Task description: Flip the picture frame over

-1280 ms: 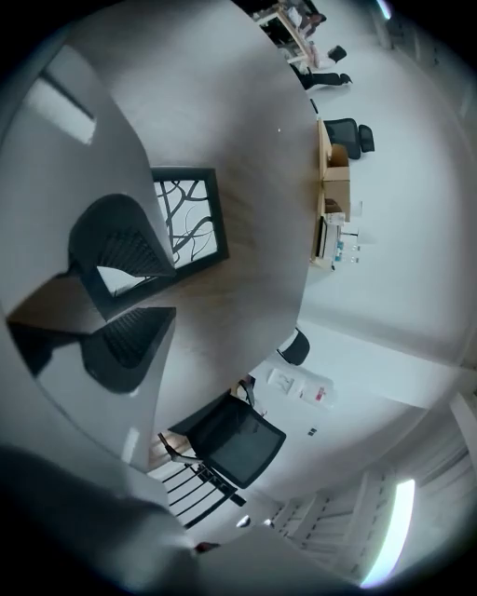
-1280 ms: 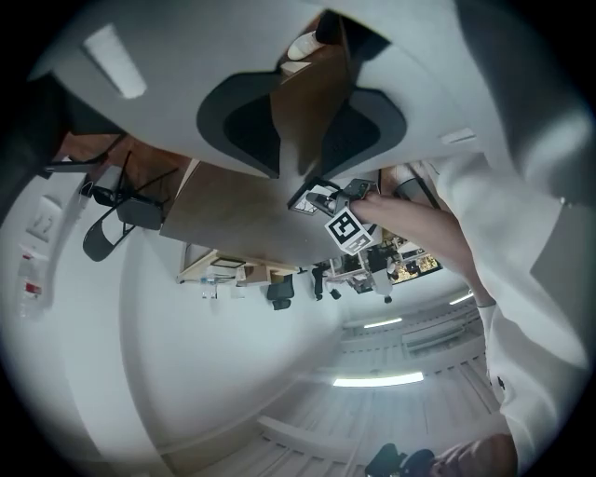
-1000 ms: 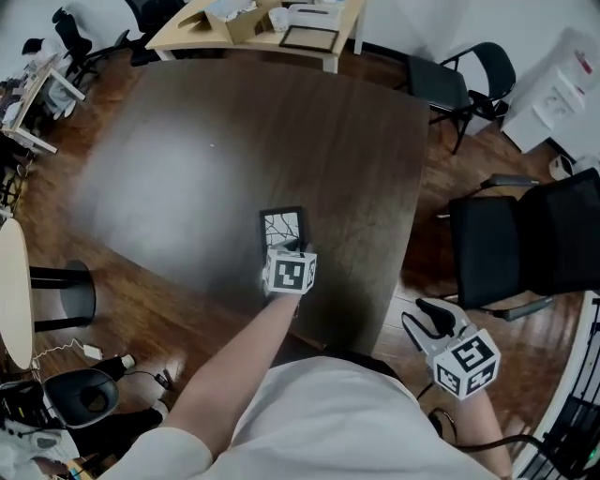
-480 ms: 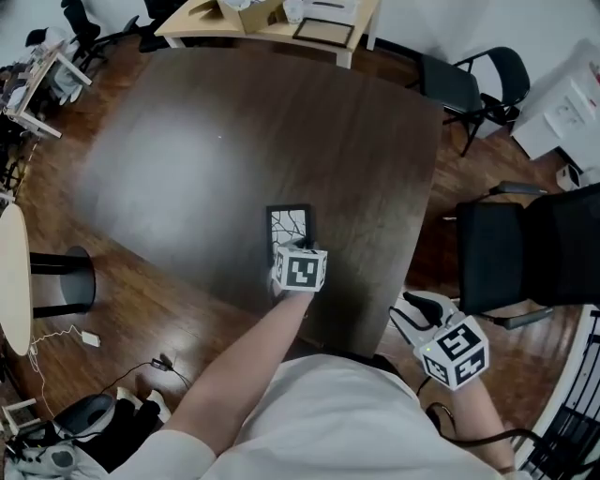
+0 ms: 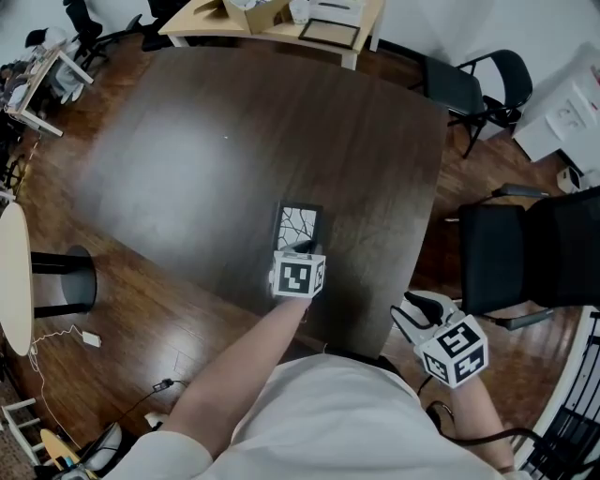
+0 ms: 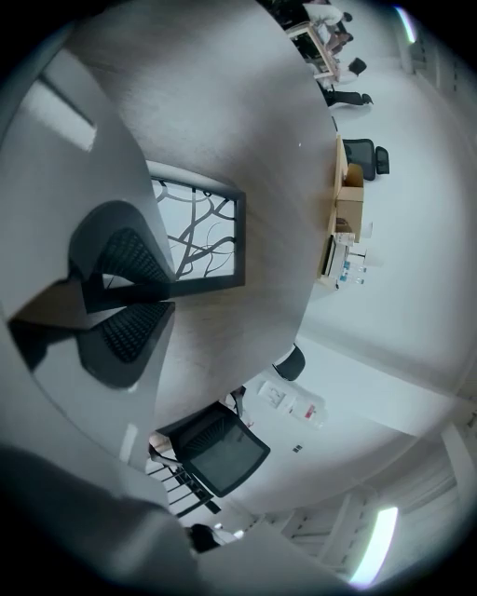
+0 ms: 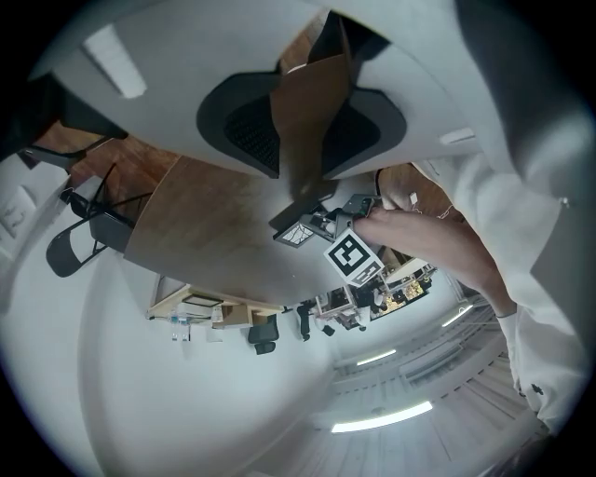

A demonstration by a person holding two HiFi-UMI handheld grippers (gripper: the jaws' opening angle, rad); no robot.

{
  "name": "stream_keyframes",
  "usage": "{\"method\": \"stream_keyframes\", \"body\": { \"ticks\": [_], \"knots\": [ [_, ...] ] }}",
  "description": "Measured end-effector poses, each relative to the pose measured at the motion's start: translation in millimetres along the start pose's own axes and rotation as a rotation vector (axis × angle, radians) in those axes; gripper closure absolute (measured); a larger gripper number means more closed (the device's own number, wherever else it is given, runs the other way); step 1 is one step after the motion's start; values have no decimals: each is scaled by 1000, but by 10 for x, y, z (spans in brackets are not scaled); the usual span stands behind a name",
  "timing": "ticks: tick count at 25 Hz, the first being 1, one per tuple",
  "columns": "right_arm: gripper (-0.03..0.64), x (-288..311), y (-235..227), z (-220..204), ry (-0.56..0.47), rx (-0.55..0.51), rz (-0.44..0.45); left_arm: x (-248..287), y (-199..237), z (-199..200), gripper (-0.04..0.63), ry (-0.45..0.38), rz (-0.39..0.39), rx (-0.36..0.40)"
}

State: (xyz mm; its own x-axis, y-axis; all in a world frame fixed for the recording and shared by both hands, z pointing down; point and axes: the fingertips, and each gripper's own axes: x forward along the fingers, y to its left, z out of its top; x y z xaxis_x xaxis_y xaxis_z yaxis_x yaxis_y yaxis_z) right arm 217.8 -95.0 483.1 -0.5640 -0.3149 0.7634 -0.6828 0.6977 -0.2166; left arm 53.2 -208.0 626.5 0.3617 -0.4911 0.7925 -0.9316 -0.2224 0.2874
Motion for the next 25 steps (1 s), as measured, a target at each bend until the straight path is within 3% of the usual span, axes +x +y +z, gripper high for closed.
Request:
{"method": "stream_keyframes", "body": {
  "ticks": [5,9,15,21,25],
  "knots": [
    [472,63,71,88,-3,9,-5,-168,-71,124,531,-43,-94,-50],
    [472,111,147,173,-14,7,-21,-317,-183,225,531,-88,-229,-106],
    [472,195,319,288,-14,18,-49,-560,-318,337,531,-147,-543,-258],
    [472,293,560,410,-3,24,-78,-806,-244,356,531,-161,-890,-471],
    [472,333,739,489,3,32,-96,-877,-48,317,531,-163,-1029,-605]
  ]
}}
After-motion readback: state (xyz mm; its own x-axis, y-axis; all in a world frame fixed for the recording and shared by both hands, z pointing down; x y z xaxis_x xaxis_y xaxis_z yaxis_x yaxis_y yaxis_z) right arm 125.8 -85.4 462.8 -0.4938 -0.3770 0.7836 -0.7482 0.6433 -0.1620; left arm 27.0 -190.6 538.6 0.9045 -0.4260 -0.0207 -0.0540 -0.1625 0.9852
